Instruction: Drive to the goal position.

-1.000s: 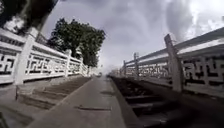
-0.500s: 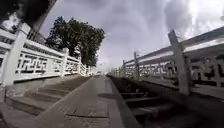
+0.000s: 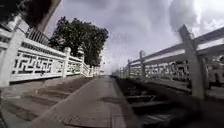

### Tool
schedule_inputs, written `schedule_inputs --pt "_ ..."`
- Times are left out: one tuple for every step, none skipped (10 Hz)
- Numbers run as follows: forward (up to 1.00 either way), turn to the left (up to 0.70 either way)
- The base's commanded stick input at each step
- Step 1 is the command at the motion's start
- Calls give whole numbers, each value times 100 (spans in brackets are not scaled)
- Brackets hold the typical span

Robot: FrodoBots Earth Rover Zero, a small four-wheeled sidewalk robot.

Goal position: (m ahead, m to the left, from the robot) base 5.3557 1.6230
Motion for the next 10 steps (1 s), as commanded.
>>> schedule_inputs --pt "45 0" --pt "45 0" --pt "45 0" --pt "45 0" --pt "45 0" --pt "45 0" --pt "45 0" --pt "45 0" --pt "45 0" --pt "45 0"
